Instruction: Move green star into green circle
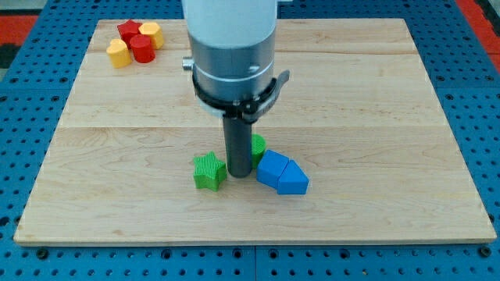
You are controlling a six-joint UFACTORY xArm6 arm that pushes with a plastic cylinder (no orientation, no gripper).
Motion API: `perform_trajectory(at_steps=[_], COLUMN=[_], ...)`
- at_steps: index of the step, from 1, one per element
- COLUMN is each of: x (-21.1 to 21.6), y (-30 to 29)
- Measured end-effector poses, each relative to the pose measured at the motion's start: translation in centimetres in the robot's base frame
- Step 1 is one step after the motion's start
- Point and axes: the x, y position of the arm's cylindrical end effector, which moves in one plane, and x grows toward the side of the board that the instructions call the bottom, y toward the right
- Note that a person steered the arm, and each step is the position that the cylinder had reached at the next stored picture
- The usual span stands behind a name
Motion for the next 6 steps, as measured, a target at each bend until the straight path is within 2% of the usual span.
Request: perform_trajectory(at_steps=[1, 2, 3, 5, 6], x=[-2.2, -2.6, -2.3, -2.2, 2.7], y=[0.4, 6.1, 4.0, -8.8, -10.4])
